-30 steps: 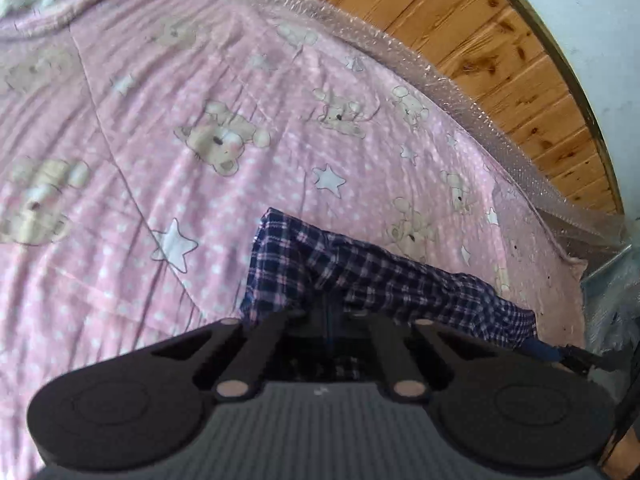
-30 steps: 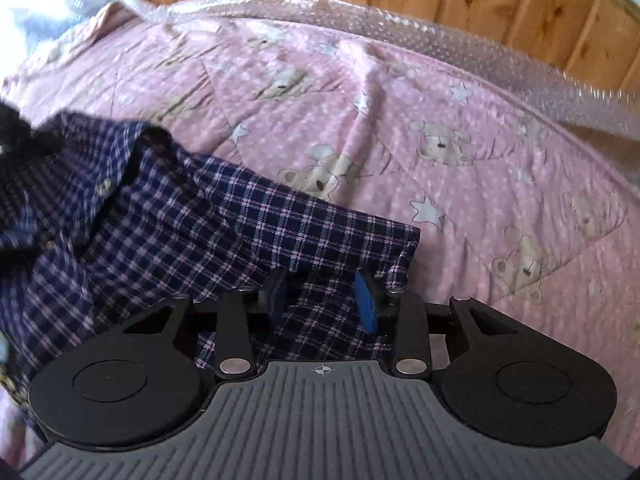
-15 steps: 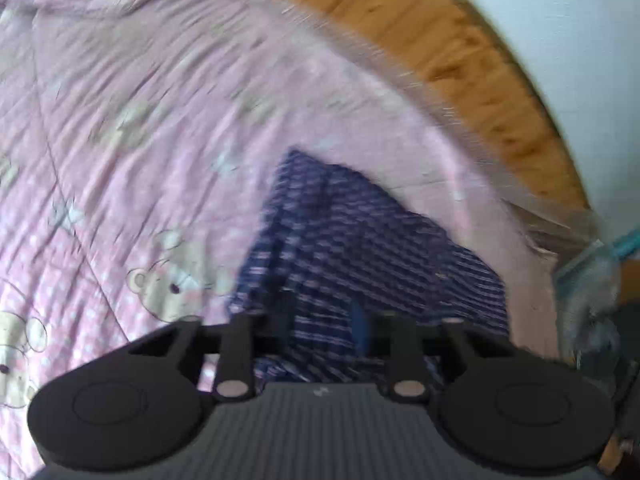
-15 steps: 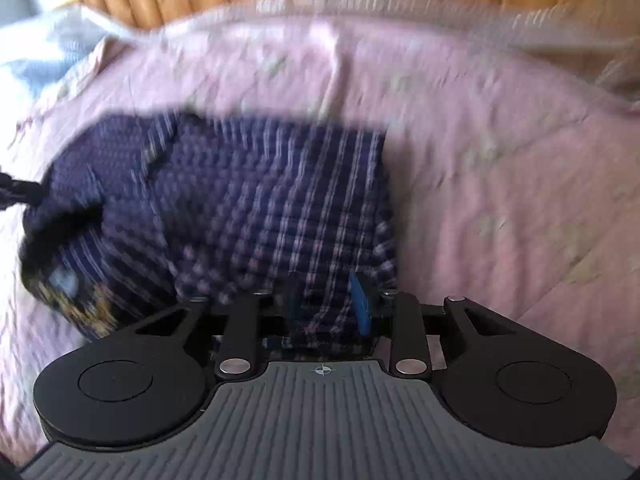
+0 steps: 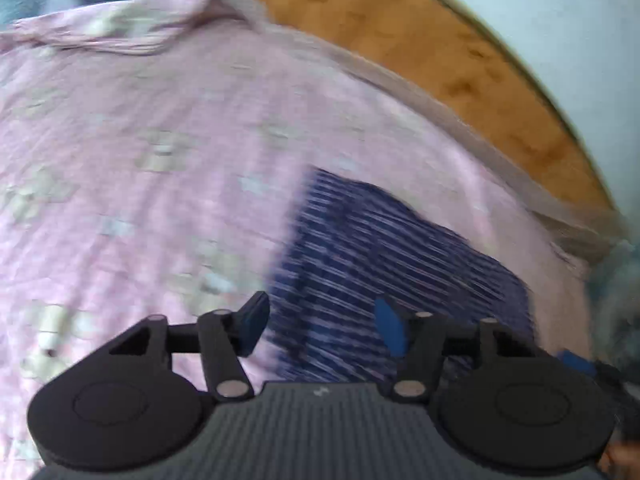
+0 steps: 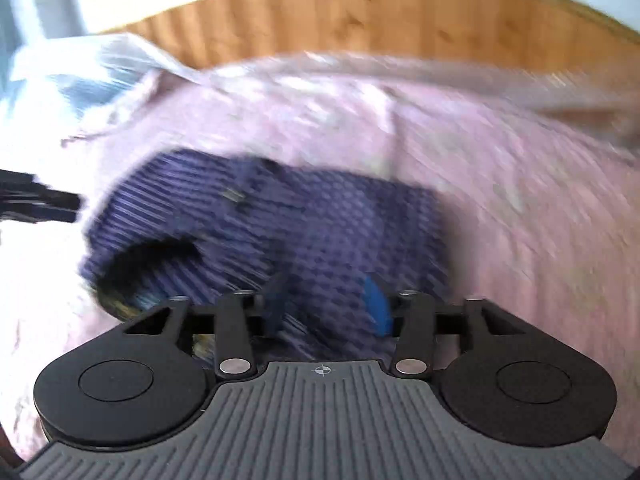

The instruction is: Fold clothes

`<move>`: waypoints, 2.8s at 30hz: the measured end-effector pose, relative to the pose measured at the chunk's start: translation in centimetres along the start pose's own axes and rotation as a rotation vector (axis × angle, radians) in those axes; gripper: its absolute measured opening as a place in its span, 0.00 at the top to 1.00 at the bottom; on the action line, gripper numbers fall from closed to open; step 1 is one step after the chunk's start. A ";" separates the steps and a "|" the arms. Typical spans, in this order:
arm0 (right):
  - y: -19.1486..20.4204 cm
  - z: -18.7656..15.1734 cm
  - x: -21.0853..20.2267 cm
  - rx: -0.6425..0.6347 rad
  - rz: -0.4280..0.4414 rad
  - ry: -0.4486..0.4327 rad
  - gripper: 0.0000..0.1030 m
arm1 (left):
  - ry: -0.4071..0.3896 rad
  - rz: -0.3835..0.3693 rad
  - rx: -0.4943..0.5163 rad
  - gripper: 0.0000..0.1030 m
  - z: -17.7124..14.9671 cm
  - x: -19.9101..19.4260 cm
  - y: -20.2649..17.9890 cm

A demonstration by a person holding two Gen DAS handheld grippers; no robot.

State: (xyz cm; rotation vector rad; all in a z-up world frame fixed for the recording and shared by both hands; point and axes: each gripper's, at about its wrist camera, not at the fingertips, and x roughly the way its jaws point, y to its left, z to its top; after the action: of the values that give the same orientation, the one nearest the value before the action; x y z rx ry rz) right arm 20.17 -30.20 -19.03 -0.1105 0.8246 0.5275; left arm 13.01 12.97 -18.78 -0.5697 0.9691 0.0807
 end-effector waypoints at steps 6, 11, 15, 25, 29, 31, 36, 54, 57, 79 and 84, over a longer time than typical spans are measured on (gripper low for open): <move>4.0 -2.6 5.6 -0.163 -0.008 0.126 0.84 | 0.032 -0.105 -0.034 0.94 -0.6 0.6 0.1; 2.9 -3.0 2.7 -0.199 -0.052 0.155 0.94 | 0.105 -0.089 0.082 0.96 -2.1 1.6 0.1; 4.7 -4.0 4.3 -0.296 -0.099 0.198 0.84 | 0.114 -0.098 0.020 0.88 -2.1 3.0 2.9; 0.9 -2.8 -0.6 0.167 -0.244 0.005 0.63 | 0.032 -0.254 0.142 0.72 -1.3 -0.2 -1.2; -3.4 -6.6 1.5 0.415 -0.234 0.036 0.58 | 0.089 -0.148 0.204 0.80 -3.7 2.9 -1.4; -5.0 -7.2 0.2 0.559 -0.200 0.013 0.57 | 0.095 -0.167 0.158 0.75 -3.5 1.4 -0.9; -7.2 -11.7 -4.6 1.024 0.068 -0.161 0.33 | 0.082 -0.265 -0.052 0.37 -4.3 -1.8 1.4; -10.2 -11.5 2.5 1.147 0.183 -0.091 0.39 | 0.037 -0.123 -0.414 0.46 -3.9 3.3 1.7; -11.0 -11.3 2.4 1.096 0.141 -0.028 0.84 | 0.049 -0.072 -0.416 0.81 -3.9 3.1 0.8; 22.1 -10.6 -3.3 0.696 0.327 0.136 0.64 | 0.113 -0.134 0.082 0.84 20.9 6.6 1.0; 22.3 -9.8 -5.4 0.639 0.373 0.153 0.74 | 0.021 -0.375 0.059 0.62 15.6 -2.4 3.8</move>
State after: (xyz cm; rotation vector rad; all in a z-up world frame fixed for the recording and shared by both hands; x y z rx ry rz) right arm -0.34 -15.96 -19.44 0.6071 1.1375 0.5841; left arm 22.22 24.31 -11.68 -0.6894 0.8677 -0.2882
